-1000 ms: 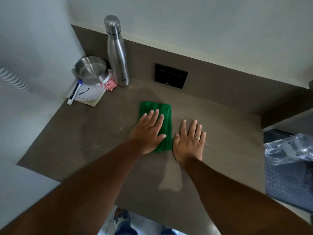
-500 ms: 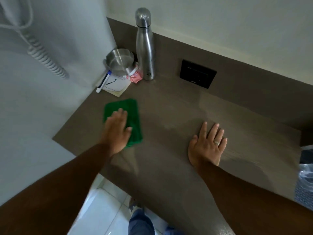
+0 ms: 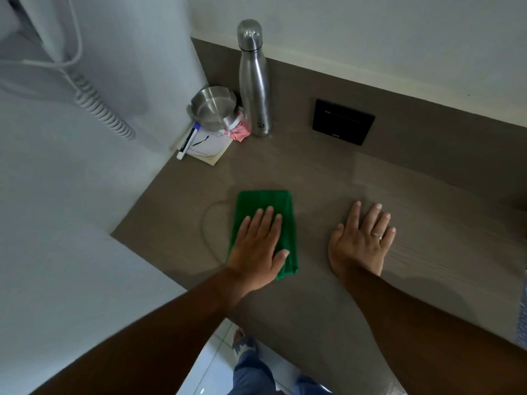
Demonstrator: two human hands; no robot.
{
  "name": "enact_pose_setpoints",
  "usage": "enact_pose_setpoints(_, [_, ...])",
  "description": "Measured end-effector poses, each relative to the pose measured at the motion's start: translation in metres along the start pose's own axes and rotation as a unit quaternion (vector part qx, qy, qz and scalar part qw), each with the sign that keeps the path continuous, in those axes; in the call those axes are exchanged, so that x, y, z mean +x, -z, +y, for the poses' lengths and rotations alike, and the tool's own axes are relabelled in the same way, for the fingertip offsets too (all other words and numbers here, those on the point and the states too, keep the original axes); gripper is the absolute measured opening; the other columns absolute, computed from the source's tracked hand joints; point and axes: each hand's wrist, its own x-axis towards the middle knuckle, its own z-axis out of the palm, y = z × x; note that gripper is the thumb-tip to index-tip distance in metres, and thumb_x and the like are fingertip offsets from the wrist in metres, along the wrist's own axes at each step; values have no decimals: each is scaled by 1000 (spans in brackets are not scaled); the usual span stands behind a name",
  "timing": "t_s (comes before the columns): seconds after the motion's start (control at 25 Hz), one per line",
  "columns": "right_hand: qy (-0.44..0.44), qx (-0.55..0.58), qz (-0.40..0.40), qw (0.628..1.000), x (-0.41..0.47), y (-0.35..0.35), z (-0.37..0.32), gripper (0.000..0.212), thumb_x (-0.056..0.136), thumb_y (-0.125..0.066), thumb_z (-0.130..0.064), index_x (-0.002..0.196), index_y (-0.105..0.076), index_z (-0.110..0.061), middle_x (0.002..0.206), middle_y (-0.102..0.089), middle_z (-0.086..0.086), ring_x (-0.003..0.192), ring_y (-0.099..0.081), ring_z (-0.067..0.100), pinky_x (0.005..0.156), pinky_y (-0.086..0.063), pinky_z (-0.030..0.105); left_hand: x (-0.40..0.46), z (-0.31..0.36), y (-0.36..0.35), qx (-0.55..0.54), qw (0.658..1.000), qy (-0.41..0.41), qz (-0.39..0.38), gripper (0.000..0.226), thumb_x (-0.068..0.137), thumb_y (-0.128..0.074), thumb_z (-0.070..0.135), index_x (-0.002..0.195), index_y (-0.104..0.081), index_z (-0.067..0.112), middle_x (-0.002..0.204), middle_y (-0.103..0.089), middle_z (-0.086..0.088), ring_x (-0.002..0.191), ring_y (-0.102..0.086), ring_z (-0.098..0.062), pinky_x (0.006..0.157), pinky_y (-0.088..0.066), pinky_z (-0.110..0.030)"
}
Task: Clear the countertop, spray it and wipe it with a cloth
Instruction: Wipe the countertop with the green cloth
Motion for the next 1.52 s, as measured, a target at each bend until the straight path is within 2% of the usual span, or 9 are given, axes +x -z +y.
enact_pose_setpoints(0.08, [0, -8, 0, 1000, 1, 0, 0, 66, 95, -22, -43, 154, -6, -19, 161, -6, 21, 147, -3, 39, 118, -2, 54, 44, 7, 11, 13, 998, -53, -6, 77, 94, -31, 55, 156, -12, 14, 165, -9, -15, 151, -10, -33, 121, -7, -47])
enact_pose_setpoints(0.2, [6, -17, 2, 1000, 1, -1, 1, 66, 95, -18, -43, 155, -4, -19, 161, -4, 20, 148, -2, 39, 118, -2, 53, 97, 14, 26, 23, 999, -2, -30, 76, 97, -32, 51, 157, -2, 14, 165, 5, -13, 152, 3, -31, 122, 1, -47])
enact_pose_setpoints(0.48, [2, 1, -19, 1000, -2, 9, -1, 67, 95, -17, -44, 155, -2, -18, 162, 0, 18, 148, 1, 38, 119, -3, 54, -3, 5, -2, -26, 993, -115, -32, 71, 97, -25, 55, 156, -6, 21, 166, -4, -8, 152, -4, -29, 119, 3, -44])
enact_pose_setpoints(0.8, [18, -17, -8, 1000, 3, 4, 3, 66, 97, -18, -45, 154, -1, -20, 162, 2, 17, 148, 2, 37, 119, -2, 52, 146, -30, 34, -69, 990, 122, 17, 73, 99, -32, 50, 157, -7, 12, 165, -4, -15, 152, -3, -32, 122, -3, -49])
enact_pose_setpoints(1.08, [14, 0, -21, 1000, -2, 10, 0, 66, 96, -22, -42, 155, -3, -19, 162, 1, 18, 148, 2, 38, 119, -2, 53, -29, -71, 3, -77, 994, 71, 6, 73, 96, -22, 57, 156, -14, 17, 164, -16, -11, 150, -15, -33, 119, -11, -50])
enact_pose_setpoints(1.2, [14, 5, -11, 1000, 0, 9, 2, 66, 95, -24, -42, 154, -6, -19, 162, -2, 19, 148, 0, 38, 119, -2, 53, -40, -145, 13, -38, 990, 132, 17, 79, 94, -19, 61, 157, -12, 14, 164, -12, -14, 150, -13, -35, 119, -11, -54])
enact_pose_setpoints(1.32, [17, 1, 1, 1000, 1, 3, 3, 67, 93, -19, -45, 154, -6, -20, 162, -3, 19, 148, -1, 38, 118, -2, 53, -8, -199, 29, -46, 974, 222, 18, 81, 97, -40, 49, 156, -7, 5, 163, -11, -19, 150, -11, -38, 120, -12, -57])
enact_pose_setpoints(1.4, [18, 6, 9, 1000, 0, 1, 3, 69, 90, -17, -46, 153, -7, -20, 161, -4, 19, 147, -2, 38, 118, -2, 54, -6, -204, 28, -63, 967, 246, 28, 83, 96, -50, 42, 155, -7, 1, 162, -13, -21, 150, -13, -38, 121, -13, -56])
enact_pose_setpoints(1.52, [22, 7, 12, 1000, 1, 2, 2, 69, 90, -21, -44, 153, -9, -18, 161, -4, 21, 147, -2, 40, 118, -2, 55, -65, -179, 9, -72, 972, 222, 19, 80, 96, -36, 49, 156, -8, 4, 164, -9, -19, 151, -6, -34, 122, -8, -50])
